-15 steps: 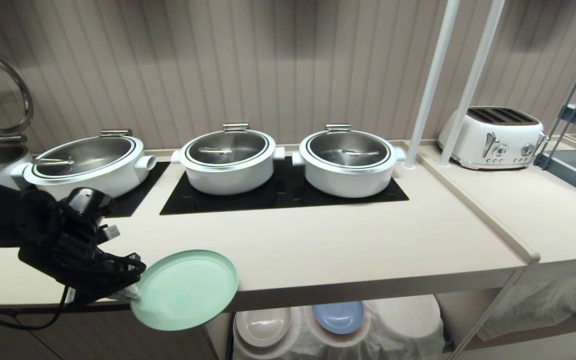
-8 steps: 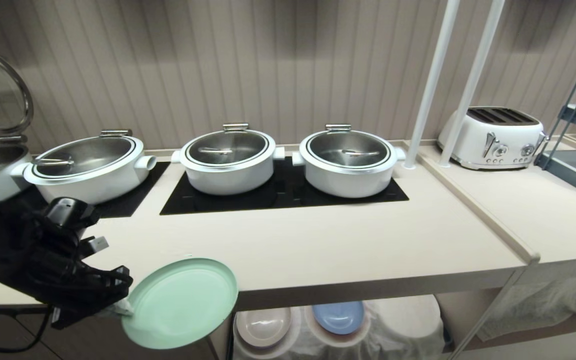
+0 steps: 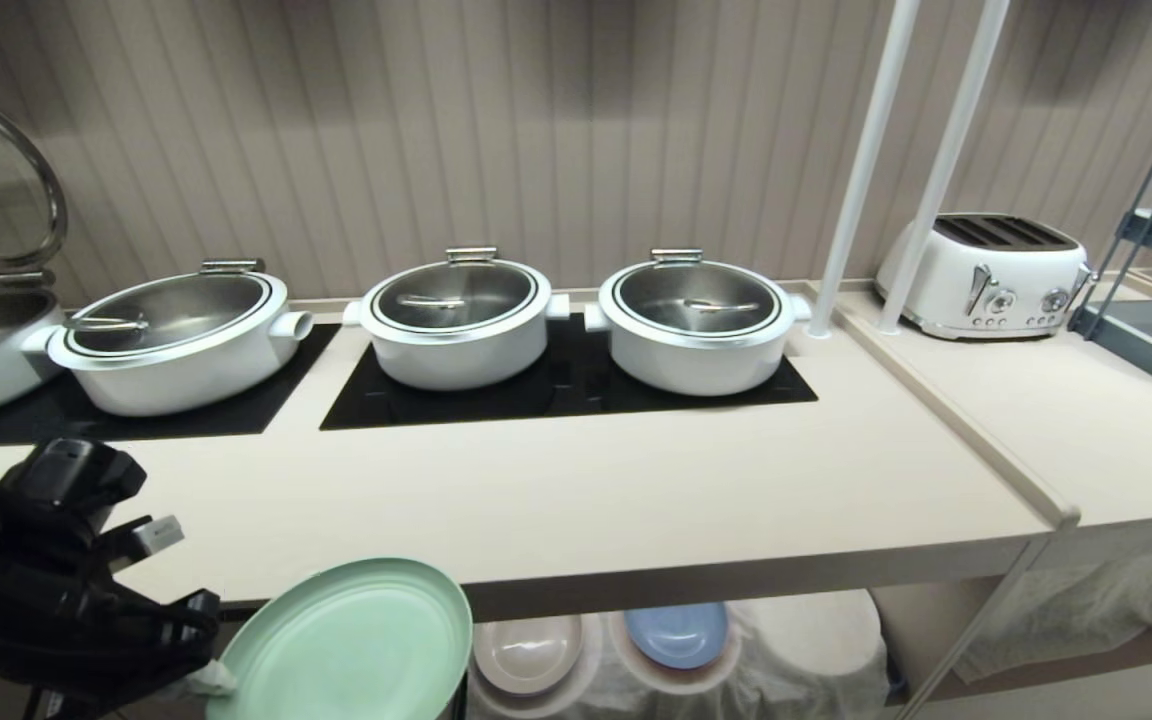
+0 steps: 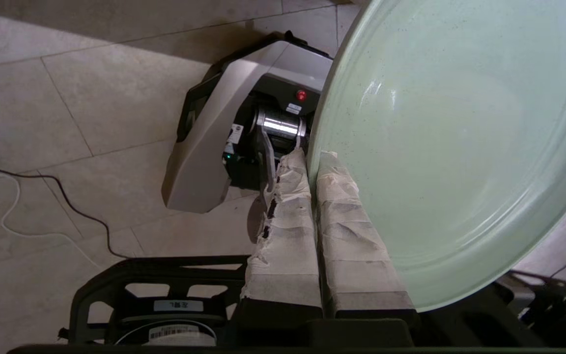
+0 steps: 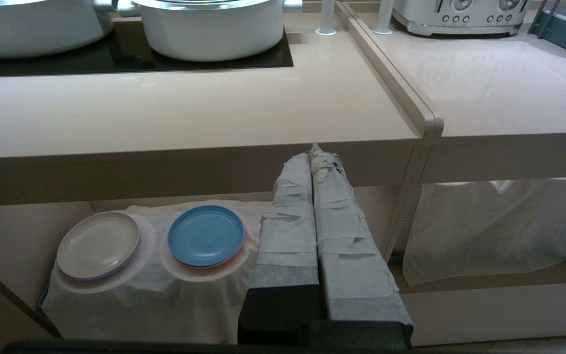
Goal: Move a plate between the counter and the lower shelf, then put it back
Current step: Put the plate in the cupboard
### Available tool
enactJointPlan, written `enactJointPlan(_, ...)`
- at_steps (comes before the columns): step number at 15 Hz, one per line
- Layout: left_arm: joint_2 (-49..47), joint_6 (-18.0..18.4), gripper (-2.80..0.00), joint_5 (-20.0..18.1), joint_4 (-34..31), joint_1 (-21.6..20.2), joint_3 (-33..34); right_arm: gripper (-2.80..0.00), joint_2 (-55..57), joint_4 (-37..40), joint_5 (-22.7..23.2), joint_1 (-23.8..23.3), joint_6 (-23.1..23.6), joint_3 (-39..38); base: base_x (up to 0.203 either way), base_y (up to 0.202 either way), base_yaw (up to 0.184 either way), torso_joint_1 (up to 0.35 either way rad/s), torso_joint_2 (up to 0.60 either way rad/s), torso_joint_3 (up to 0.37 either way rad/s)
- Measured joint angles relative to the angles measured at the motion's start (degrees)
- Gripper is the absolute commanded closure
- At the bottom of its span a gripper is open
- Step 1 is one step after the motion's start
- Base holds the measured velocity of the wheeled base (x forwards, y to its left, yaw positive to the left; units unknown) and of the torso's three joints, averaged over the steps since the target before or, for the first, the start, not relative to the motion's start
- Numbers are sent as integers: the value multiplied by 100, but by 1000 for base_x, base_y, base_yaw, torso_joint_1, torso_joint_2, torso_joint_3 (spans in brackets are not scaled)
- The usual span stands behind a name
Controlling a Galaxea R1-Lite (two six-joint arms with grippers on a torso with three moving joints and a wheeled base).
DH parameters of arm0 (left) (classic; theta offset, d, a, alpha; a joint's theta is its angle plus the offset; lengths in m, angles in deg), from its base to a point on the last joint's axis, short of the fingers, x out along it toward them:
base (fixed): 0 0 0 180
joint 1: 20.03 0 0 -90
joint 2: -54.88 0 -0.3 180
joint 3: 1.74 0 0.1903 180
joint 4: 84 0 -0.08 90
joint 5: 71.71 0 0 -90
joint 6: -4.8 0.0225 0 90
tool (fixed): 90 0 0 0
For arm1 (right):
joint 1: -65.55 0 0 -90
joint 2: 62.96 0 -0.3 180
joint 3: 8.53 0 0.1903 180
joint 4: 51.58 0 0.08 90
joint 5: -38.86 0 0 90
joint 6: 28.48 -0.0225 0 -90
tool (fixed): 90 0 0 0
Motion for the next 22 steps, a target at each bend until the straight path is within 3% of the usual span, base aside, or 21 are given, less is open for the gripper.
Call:
enactJointPlan(3,407,141,0,-113,-98,-43,335,0,0,0,0,0,-1,0,0,0,0,0,0,0)
enactJointPlan(8,1133,367,0,-493,-889,-52,592,0,0,0,0,0,-1,0,0,0,0,0,0,0)
enactJointPlan(12,1653,644,0,-513,-996,-74,998,0,0,0,2,0,0,0,0,0,0,0,0,0)
enactJointPlan(22,2210,657,0,-471,-994,-71,1440,0,0,0,2,0,-2,0,0,0,0,0,0,0)
